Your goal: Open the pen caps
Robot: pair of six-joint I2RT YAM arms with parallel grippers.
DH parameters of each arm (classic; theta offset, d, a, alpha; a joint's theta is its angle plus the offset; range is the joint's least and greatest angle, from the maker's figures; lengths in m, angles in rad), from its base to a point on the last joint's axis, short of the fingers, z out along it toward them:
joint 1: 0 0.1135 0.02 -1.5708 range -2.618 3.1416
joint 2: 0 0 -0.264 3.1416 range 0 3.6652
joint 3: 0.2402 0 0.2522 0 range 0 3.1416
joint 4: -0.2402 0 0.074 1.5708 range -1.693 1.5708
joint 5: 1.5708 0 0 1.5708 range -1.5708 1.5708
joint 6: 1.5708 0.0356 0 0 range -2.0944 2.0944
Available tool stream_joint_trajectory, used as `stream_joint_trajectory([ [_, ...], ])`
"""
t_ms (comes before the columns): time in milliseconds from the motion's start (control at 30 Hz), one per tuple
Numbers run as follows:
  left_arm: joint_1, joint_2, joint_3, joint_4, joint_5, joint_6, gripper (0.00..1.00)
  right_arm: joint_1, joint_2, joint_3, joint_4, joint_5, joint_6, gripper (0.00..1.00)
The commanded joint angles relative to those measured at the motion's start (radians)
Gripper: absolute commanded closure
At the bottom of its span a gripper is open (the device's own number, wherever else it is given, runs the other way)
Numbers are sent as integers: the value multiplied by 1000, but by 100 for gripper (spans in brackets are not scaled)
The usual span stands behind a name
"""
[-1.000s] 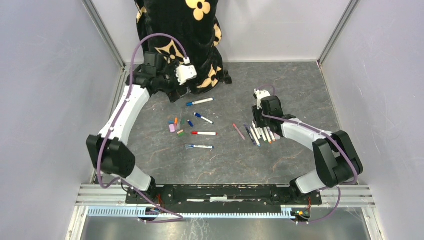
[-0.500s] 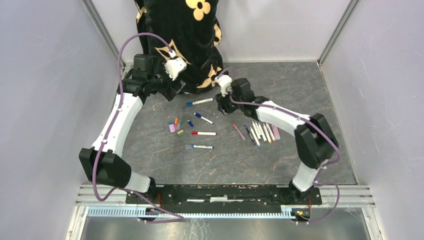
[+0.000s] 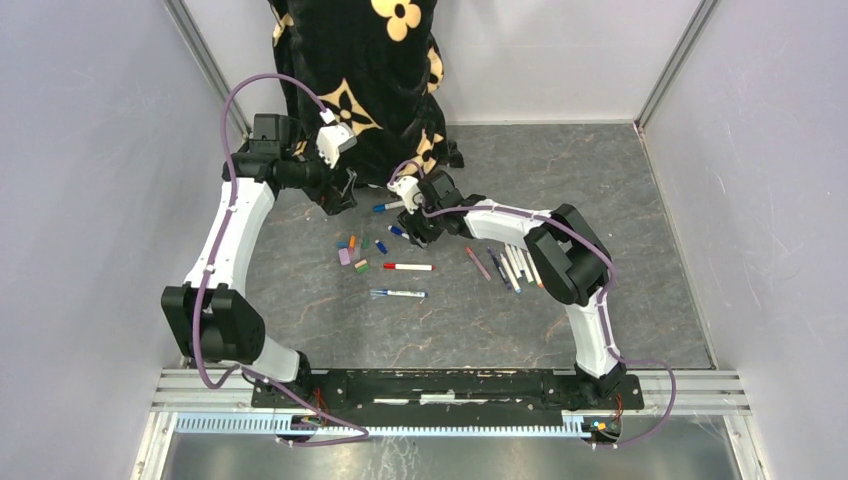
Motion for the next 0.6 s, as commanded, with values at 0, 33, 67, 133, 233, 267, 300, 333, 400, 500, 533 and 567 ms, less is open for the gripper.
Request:
stream_joint_trajectory([
  [0, 2, 12, 36, -62, 82, 12, 3, 7, 27, 44, 25, 17, -27, 48],
  [33, 2, 16, 34, -62, 78, 12, 3, 10, 31, 41, 26, 14, -28, 50],
  [67, 3, 22, 33, -62, 76, 11, 4, 11, 36, 38, 26, 13, -29, 51],
  [133, 4, 34, 31, -65, 75, 10, 5, 15, 42, 29, 27, 12, -36, 54],
  [233, 5, 55, 36, -82, 78, 20, 7, 17, 39, 7, 31, 19, -42, 64],
  [267, 5, 61, 36, -85, 78, 27, 7, 17, 32, -4, 37, 21, -43, 68],
  [300, 4, 65, 34, -89, 75, 34, 8, 17, 24, -14, 43, 24, -43, 73],
  [333, 5, 70, 31, -89, 72, 40, 8, 15, 17, -19, 45, 25, -43, 78],
  [400, 4, 81, 18, -94, 61, 60, 8, 12, -2, -16, 39, 18, -41, 86],
  [500, 3, 112, 4, -149, 70, 146, 0, -4, -38, -7, 29, -52, -9, 93],
  [533, 3, 119, -7, -173, 84, 193, 0, -10, -51, -4, 22, -83, 10, 94],
  [567, 3, 117, -23, -190, 96, 241, 0, -23, -66, -4, 18, -131, 41, 95],
])
